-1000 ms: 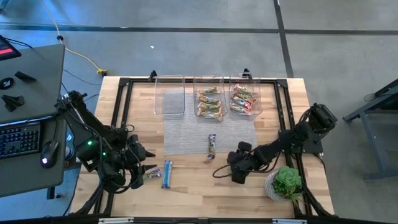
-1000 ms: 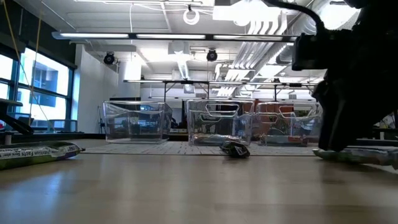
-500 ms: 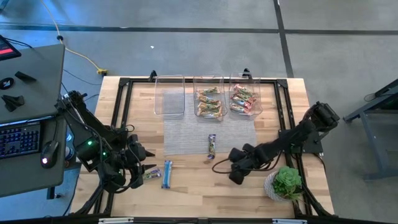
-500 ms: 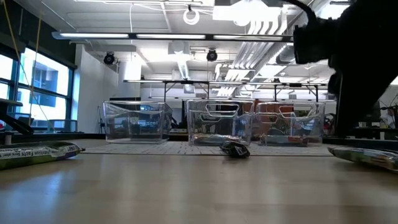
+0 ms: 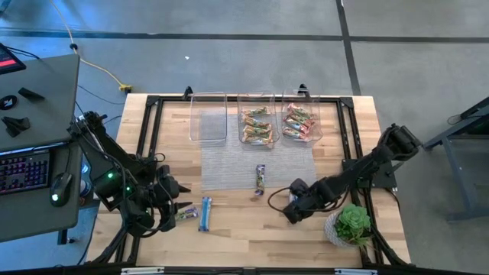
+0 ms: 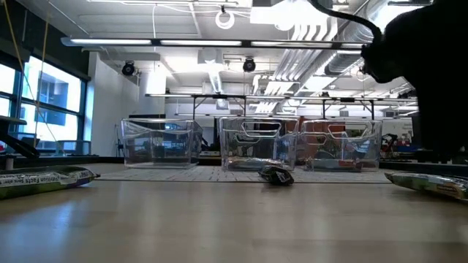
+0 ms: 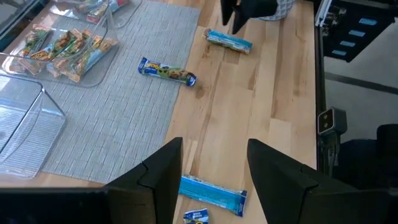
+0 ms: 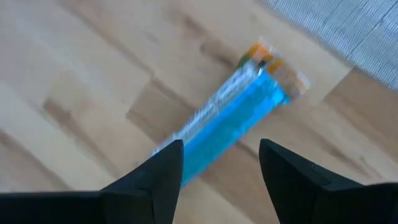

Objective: Pick and place Granola Bars by type
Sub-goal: Put the orange granola bar into the middle transparent bin

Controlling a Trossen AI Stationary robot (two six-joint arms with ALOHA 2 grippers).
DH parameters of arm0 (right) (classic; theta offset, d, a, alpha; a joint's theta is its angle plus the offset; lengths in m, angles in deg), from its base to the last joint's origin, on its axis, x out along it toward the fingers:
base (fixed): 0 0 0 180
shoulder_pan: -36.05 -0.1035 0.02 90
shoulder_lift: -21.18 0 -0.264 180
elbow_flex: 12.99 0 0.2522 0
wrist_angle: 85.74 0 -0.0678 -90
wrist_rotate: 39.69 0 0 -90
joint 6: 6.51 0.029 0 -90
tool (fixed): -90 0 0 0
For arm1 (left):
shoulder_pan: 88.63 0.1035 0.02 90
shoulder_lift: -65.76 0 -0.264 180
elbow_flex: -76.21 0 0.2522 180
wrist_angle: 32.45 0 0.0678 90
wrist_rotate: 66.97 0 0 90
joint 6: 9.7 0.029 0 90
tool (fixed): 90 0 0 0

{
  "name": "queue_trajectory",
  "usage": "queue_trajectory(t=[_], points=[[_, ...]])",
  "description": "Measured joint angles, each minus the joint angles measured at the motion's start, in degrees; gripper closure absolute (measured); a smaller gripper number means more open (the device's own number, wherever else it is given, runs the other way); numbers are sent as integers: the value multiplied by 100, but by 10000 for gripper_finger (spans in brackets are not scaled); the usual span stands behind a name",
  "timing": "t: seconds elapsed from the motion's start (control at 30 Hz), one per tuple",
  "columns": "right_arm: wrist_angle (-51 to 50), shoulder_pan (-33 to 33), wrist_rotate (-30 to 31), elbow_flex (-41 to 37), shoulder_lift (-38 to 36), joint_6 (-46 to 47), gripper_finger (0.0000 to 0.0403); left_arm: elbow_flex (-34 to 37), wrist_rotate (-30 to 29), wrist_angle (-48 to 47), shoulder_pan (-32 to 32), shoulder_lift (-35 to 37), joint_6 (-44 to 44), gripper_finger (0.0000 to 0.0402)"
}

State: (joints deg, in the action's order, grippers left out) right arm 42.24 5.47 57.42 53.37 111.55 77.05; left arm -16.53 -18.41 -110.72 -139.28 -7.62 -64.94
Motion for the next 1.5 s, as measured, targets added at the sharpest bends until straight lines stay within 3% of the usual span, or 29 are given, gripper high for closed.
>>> queue_trajectory(t=[0.47, 0.67, 1.03, 1.37, 1.5], points=[[-33, 415, 50, 0, 426, 16, 208, 0, 171, 0, 0, -40, 101, 227], [-53, 681, 348, 0, 459, -27, 208, 0, 249, 4, 0, -76, 159, 227], [-72, 1083, 33, 0, 461, -250, 208, 0, 387, -2, 0, -76, 159, 227], [84, 1286, 231, 0, 465, -465, 208, 0, 328, -2, 0, -76, 159, 227], [424, 1380, 147, 0, 646, -768, 208, 0, -6, 5, 0, -89, 94, 227]])
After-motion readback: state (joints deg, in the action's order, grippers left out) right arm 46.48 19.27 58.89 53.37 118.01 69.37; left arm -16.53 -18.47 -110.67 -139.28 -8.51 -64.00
